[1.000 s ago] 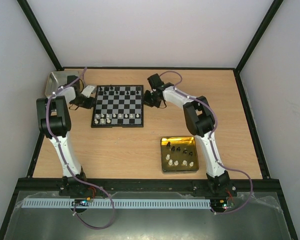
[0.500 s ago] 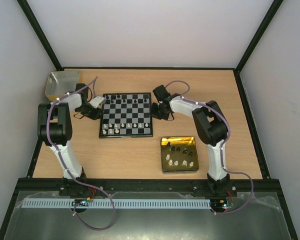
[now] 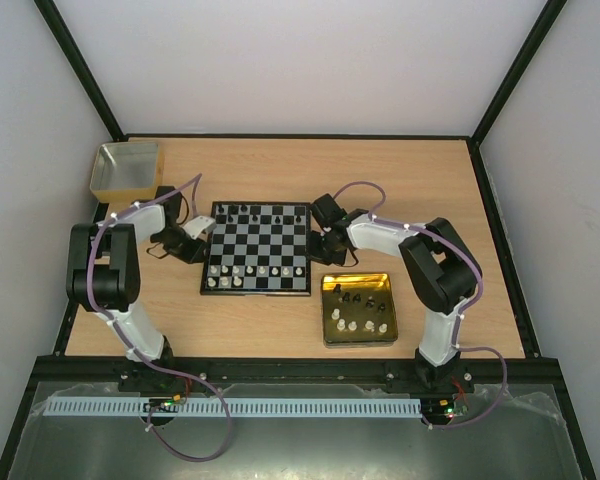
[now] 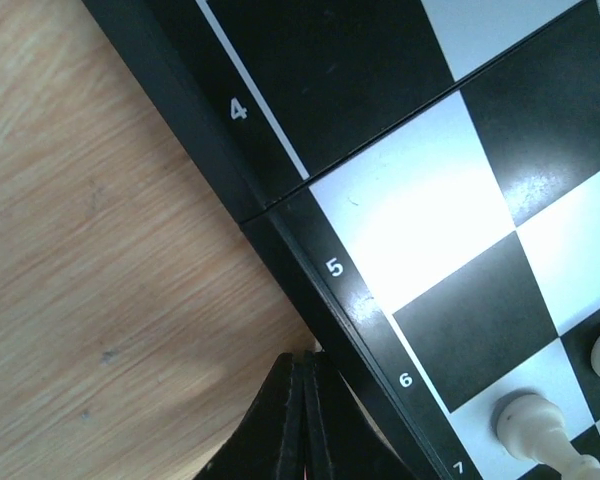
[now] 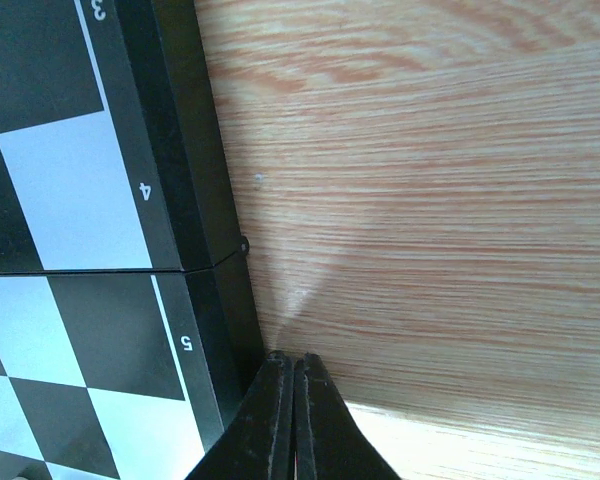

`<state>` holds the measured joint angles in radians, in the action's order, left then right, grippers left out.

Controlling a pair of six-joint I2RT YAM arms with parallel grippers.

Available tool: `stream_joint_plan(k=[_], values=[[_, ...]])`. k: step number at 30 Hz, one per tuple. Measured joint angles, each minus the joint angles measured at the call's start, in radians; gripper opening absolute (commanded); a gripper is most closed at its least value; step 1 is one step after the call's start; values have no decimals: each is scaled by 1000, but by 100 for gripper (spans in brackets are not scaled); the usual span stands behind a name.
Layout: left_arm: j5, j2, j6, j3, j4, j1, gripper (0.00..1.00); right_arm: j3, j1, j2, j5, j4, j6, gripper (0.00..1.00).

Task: Set up the chess pieces on the board
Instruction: Move the chessboard to the center of the board.

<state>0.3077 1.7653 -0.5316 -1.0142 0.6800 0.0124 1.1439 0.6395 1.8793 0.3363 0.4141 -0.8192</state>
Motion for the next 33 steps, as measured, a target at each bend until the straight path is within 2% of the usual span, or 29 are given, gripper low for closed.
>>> stream_joint_plan(k=[6, 16, 21, 24, 33], values=[[15, 68, 24, -87, 45, 44, 2, 5, 2, 5, 13, -1, 1, 2], [-8, 355, 137, -536, 43, 69, 2, 72, -32, 55, 43, 13, 13, 2], [42, 492, 171, -747, 83, 71, 2, 100, -44, 77, 53, 15, 19, 2], [85, 543, 189, -795, 99, 71, 2, 107, -45, 83, 57, 15, 19, 2], [122, 560, 231, -811, 99, 72, 2, 110, -48, 88, 71, 14, 23, 2]])
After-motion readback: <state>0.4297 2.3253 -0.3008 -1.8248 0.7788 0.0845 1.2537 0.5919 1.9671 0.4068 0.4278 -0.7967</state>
